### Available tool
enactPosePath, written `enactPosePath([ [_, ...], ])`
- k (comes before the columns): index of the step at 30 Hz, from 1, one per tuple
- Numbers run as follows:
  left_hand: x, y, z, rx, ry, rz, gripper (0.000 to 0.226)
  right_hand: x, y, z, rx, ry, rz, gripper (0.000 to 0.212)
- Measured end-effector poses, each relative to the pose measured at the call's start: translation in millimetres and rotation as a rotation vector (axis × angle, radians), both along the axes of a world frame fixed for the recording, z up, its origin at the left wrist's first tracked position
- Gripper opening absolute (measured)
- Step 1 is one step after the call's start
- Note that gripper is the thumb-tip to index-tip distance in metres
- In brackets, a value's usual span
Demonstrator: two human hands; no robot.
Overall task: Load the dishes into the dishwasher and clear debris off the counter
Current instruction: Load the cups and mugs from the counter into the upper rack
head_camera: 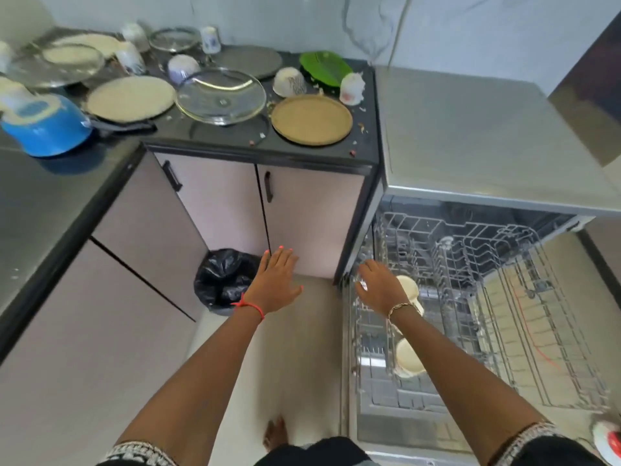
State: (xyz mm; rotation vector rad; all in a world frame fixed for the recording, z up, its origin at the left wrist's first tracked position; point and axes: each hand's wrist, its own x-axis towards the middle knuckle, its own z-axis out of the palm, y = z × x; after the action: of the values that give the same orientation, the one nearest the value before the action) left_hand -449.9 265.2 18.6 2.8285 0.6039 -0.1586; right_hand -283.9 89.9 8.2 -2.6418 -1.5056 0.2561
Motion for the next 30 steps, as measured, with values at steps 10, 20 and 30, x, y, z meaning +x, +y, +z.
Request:
enactPosePath([
  [10, 52.8, 89.9, 51.4, 0.040, -0.121, 0.017, 0.061, 48.5, 96.0, 66.9, 0.267, 0.001, -0.053, 0.024],
  [20, 172.3, 195.7, 56.4, 0.074, -0.227, 0.014, 0.059, 176.6, 213.4, 80.2, 0.395, -0.139, -0.049, 0.017],
  [30, 316.4, 273.1, 71.2, 0.028, -0.228, 0.029, 0.059, 322.4, 291.2, 100.4, 0.385, -0.072, -0.119, 0.031],
])
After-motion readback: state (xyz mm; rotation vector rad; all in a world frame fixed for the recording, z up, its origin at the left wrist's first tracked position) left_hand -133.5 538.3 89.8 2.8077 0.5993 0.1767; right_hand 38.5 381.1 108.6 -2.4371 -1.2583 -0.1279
